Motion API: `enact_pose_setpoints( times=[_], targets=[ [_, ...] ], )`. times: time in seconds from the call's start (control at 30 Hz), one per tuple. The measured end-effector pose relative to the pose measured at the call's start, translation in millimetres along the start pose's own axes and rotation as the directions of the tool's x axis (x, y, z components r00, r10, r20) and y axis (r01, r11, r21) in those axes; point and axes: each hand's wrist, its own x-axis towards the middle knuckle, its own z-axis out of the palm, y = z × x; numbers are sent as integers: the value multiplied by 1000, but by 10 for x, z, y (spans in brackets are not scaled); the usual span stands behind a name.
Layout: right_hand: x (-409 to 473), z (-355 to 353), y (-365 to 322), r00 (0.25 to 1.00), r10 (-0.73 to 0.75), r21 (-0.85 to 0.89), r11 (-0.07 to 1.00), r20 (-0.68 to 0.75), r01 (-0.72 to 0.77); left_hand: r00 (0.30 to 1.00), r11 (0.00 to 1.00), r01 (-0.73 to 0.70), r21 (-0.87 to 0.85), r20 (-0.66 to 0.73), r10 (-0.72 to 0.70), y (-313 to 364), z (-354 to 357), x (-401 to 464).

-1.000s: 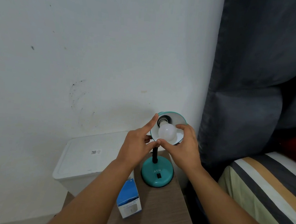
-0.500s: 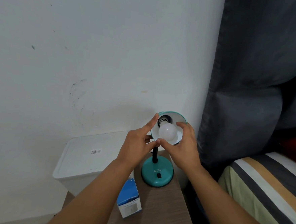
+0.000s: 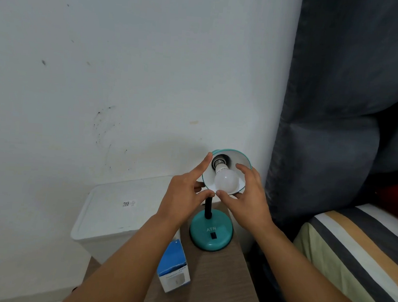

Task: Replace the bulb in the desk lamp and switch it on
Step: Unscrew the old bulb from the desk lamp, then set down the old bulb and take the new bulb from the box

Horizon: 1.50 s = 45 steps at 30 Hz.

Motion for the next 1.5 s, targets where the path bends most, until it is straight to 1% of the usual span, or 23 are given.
enact_pose_setpoints(
  times=[0.2, 0.33, 0.43, 0.57, 0.63, 0.83, 0.97, 1.1, 1.27, 1.5],
  targets=[
    [-64, -57, -19, 1000, 11, -5, 1000, -11, -11, 1000, 999, 9, 34, -11, -9, -21, 13, -20],
    [-151, -157, -107, 999, -25, -2, 1000, -44, 24, 1000, 995, -26, 93, -10, 27, -9, -14, -61],
    [-258, -245, -121, 997, -24, -1, 1000, -73, 24, 1000, 992, -29, 123, 3, 29, 45, -47, -114],
    [-472, -386, -142, 995, -6, 9, 1000, -96, 7, 1000, 993, 16, 118, -13, -15, 100, -45, -297],
    [-617, -434, -125, 997, -6, 18, 1000, -74, 7, 999, 994, 47, 102, -23, -45, 104, -12, -462],
    [-1169, -444, 93, 999, 33, -20, 999, 12, -33, 999, 991, 42, 127, 26, -45, 21, 209, -1086],
    [-1508, -400, 285, 994, 86, -41, 996, 68, -83, 992, 990, 112, 90, 49, -117, -84, 448, -1539],
    [-1768, -322, 484, 974, 167, -93, 984, 151, -154, 971, 978, 167, 127, 151, -185, -191, 663, -1914],
    [-1926, -214, 682, 949, 219, -117, 973, 227, -197, 943, 961, 200, 193, 230, -243, -347, 878, -2128],
    [-1890, 35, 881, 907, 326, -141, 944, 266, -298, 905, 942, 145, 303, 344, -250, -640, 1031, -2188]
  ],
)
